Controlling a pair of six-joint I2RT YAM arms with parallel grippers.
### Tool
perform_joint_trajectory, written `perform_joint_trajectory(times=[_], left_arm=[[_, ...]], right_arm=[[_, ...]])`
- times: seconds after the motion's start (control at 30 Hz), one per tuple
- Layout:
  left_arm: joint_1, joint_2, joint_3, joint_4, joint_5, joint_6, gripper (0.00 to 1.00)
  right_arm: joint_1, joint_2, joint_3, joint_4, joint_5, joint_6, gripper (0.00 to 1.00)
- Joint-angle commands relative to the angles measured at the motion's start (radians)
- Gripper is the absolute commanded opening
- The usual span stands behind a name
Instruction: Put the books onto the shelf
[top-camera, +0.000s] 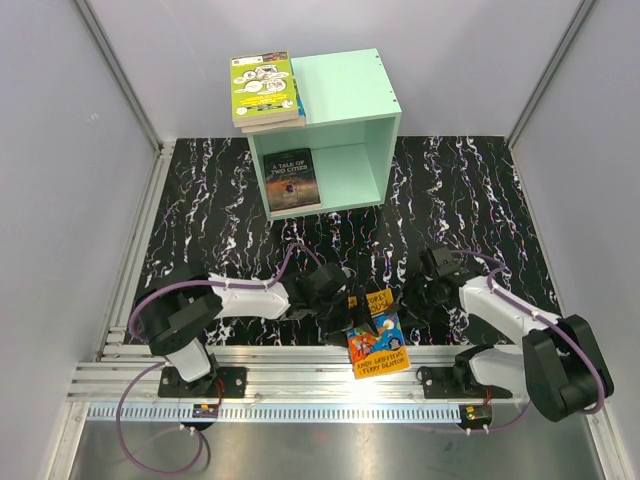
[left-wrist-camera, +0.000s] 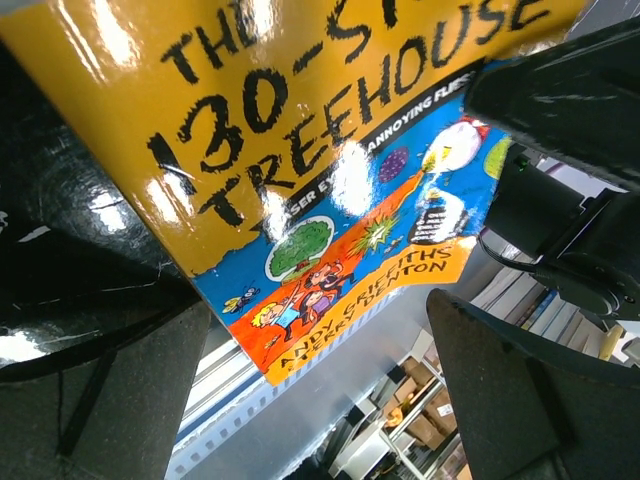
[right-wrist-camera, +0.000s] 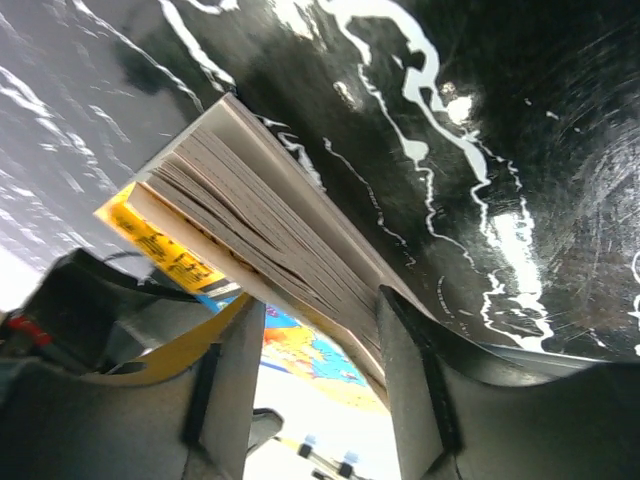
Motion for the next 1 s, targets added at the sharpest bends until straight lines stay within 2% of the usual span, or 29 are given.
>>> perform_joint_trajectory(times=[0.0, 0.17, 0.3, 0.53, 0.57, 0.67, 0.97], left_arm=[[-0.001, 0.052, -0.001, 0.017, -0.073, 0.027, 0.99], [0.0, 0.045, -0.007, 0.017, -0.078, 0.027, 0.99], [0.0, 0.036, -0.016, 0.019, -0.081, 0.024, 0.99], [0.0, 0.013, -0.028, 0.012, -0.095, 0.021, 0.99], [0.002, 0.009, -0.03, 0.011, -0.096, 0.021, 0.99], [0.005, -0.003, -0.038, 0.009, -0.101, 0.018, 0.99], [0.016, -0.076, -0.112, 0.069, -0.11, -0.039, 0.98]], right_arm=[[0.066, 0.028, 0.023, -0.014, -0.117, 0.029, 0.54], [0.129, 0.034, 0.061, -0.009, -0.103, 0.046, 0.47], [0.172, 0.034, 0.095, 0.012, -0.096, 0.056, 0.36], [0.244, 0.062, 0.077, 0.135, -0.16, 0.093, 0.08], [0.253, 0.065, 0.072, 0.191, -0.174, 0.107, 0.0], [0.284, 0.085, 0.058, 0.251, -0.211, 0.132, 0.0], [0.294, 0.111, 0.052, 0.23, -0.191, 0.13, 0.0]])
